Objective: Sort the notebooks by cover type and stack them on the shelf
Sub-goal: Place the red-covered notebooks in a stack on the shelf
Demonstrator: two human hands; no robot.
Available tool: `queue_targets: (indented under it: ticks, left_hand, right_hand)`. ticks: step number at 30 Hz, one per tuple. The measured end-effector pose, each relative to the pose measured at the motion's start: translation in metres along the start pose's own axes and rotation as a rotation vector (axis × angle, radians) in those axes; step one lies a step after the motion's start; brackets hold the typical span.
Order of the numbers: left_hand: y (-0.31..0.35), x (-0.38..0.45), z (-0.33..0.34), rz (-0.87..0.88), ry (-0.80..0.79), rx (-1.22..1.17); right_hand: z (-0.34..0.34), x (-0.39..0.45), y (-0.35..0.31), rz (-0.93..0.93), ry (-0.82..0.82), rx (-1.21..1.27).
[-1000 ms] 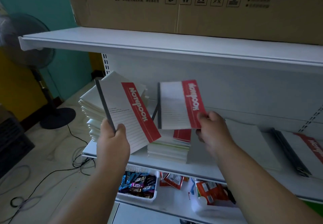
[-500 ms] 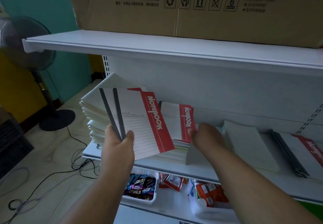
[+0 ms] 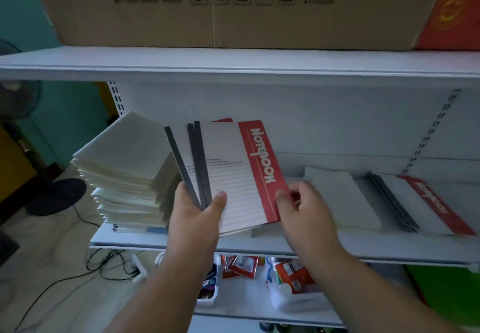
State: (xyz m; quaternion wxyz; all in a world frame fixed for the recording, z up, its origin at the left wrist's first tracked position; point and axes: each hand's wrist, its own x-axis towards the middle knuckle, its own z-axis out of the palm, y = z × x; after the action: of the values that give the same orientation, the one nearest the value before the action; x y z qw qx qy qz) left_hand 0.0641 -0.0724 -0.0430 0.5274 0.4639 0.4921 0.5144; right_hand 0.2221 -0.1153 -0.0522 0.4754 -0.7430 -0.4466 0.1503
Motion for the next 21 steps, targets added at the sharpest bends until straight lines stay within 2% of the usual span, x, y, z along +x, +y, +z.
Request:
queue_targets:
  ticks: [2, 5, 7, 15, 21]
  left_hand:
    - [-0.001, -0.009, 0.019, -0.055, -0.118, -0.021]
    - [-0.005, -0.027, 0.055, -0.111, -0.298, 0.027]
    - [-0.008, -0.042, 0.084, -0.109, -0.402, 0.075]
    - [-0.047, -0.077, 0.243, -0.124, -0.526, 0.3]
    - [-0.089, -0.105, 0.373, -0.091, -0.403, 0.437]
  right_hand:
    - [-0.029, 0.008, 0.004, 0.119, -0.009, 0.085]
    - [-0.074, 0.038, 0.013, 0.398, -0.128, 0.483]
    - [-0.099, 0.053, 0.025, 0.438, -0.151, 0.588]
    - [-0.221, 0.085, 0.14, 0.422, -0.025, 0.484]
    - [-0.294, 0.143, 0.233, 0.496, -0.12, 0.293]
